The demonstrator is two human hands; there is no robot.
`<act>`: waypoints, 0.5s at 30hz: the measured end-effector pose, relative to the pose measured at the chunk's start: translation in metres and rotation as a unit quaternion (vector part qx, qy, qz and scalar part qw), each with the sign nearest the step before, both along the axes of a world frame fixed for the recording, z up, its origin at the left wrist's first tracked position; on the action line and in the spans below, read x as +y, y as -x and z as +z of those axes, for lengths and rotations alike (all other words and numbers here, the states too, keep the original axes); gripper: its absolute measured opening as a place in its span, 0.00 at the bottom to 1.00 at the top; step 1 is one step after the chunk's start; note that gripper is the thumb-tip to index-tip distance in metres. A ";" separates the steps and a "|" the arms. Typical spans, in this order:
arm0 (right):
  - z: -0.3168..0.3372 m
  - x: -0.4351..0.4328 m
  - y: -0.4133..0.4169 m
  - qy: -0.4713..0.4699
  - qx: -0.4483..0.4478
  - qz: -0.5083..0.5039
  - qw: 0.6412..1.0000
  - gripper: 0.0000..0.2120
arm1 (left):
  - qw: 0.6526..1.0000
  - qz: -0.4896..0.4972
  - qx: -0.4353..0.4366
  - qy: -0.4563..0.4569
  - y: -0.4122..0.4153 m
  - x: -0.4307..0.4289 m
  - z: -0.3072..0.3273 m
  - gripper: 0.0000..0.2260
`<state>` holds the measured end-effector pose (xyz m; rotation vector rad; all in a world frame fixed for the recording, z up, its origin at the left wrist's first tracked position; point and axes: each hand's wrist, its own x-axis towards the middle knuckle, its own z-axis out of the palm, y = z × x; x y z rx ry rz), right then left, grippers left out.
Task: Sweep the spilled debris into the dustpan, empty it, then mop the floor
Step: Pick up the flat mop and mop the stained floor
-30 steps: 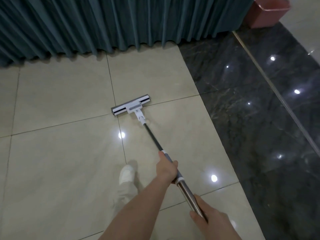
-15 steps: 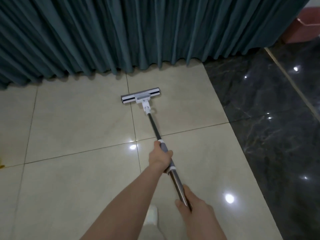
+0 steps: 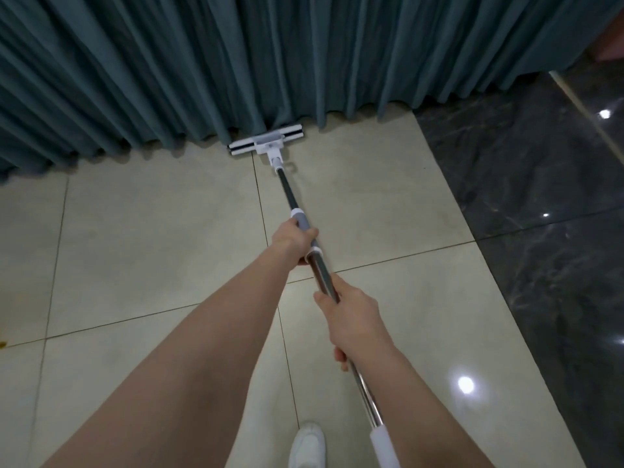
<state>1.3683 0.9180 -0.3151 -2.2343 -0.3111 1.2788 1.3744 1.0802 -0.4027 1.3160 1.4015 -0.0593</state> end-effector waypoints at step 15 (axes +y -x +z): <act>0.059 -0.288 0.069 0.077 -0.041 0.025 0.996 0.26 | 0.995 -0.100 0.007 -0.017 0.068 -0.292 0.028 0.23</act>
